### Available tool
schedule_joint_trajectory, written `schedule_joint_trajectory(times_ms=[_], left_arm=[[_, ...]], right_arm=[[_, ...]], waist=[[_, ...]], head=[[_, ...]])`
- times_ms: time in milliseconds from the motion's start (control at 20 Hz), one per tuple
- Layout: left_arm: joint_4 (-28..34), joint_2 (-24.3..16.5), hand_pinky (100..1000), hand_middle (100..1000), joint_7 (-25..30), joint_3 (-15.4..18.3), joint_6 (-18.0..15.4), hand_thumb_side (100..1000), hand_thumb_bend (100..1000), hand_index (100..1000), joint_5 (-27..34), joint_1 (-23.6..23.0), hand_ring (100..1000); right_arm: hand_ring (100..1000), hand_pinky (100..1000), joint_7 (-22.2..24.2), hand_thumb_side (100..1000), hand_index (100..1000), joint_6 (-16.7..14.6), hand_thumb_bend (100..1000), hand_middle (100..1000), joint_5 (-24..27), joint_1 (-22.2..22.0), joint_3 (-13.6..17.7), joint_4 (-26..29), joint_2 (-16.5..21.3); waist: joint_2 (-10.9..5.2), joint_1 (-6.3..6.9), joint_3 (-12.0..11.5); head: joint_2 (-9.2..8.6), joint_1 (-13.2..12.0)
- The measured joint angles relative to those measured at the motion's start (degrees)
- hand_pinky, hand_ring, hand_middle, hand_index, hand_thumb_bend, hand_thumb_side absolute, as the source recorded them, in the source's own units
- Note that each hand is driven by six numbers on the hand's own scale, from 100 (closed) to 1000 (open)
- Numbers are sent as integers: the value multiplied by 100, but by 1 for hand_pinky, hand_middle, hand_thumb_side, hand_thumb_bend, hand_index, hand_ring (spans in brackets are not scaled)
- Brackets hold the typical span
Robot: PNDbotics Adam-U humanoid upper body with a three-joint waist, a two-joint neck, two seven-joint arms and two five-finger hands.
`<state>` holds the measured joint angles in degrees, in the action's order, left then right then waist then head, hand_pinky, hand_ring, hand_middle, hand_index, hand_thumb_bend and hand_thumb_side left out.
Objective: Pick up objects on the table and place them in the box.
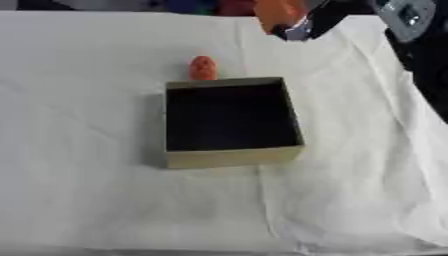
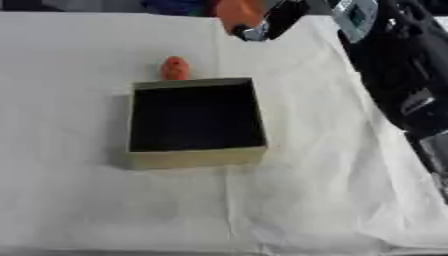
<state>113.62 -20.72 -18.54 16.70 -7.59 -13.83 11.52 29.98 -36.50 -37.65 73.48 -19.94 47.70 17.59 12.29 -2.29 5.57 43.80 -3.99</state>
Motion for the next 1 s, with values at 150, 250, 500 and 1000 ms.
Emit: schedule_joint_trajectory(times_ms=[150, 250, 500, 1000], left_arm=[[0, 0, 766, 643, 21, -27, 6, 828, 100, 767, 8, -2, 557], [0, 0, 766, 644, 25, -27, 6, 828, 100, 767, 15, -13, 557], [0, 0, 765, 644, 29, -28, 4, 829, 100, 767, 17, -25, 557], [0, 0, 765, 645, 33, -29, 7, 830, 100, 767, 17, -26, 556]], right_arm=[[661, 699, 117, 551, 629, 117, 100, 545, 171, -151, -63, 0, -85], [659, 699, 200, 556, 628, 200, 100, 544, 269, -254, -95, -29, -134], [658, 698, 350, 567, 628, 350, 100, 543, 417, -443, -153, -74, -228], [646, 696, 454, 606, 623, 454, 100, 539, 469, -687, -263, -103, -427]], waist=[[-7, -1, -17], [-22, -1, -33], [-31, 0, -53], [-30, -15, -68]], head=[[1, 7], [1, 8], [1, 10], [1, 34]])
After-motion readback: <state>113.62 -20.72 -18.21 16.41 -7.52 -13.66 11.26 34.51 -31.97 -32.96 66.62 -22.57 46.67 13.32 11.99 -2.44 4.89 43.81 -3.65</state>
